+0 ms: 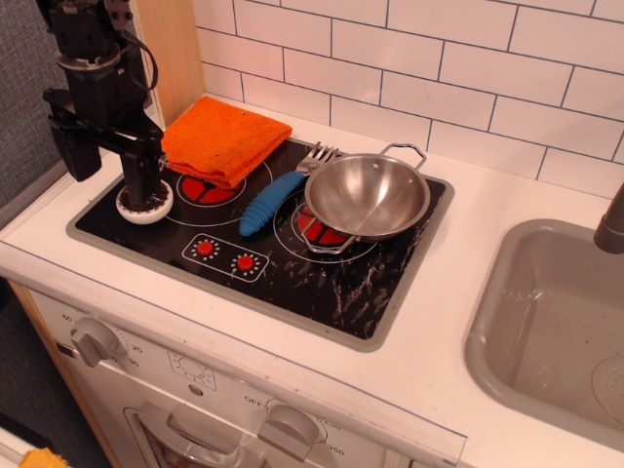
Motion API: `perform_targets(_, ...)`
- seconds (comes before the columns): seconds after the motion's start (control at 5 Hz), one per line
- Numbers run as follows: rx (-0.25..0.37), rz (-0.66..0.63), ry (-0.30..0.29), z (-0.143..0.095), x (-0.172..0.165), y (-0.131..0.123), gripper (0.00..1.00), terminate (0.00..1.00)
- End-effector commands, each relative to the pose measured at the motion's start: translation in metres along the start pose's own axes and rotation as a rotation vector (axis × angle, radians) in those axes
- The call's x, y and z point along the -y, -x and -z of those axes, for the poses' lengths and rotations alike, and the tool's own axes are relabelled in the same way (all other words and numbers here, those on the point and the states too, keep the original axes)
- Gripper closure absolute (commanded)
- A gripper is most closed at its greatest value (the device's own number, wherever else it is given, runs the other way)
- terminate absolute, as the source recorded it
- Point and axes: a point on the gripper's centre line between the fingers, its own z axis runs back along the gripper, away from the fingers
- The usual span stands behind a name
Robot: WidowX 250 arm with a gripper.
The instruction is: Move the mushroom to the right in front of the silver bowl
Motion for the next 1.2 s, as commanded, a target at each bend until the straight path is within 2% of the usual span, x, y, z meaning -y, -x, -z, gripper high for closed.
perform_targets(0.0, 0.005, -0.007, -0.029, 0.003, -0.009, -0.003, 0.0, 0.0)
perform_targets(0.4, 0.006, -0.01, -0.042, 0.007, -0.014, -0.016, 0.0, 0.0)
perform_targets(0.6, 0.01, 0.009, -0.041, 0.007, -0.009, -0.018, 1.0, 0.0)
perform_targets(1.0, 0.016, 0.01, -0.036, 0.003, 0.0, -0.018, 1.0, 0.0)
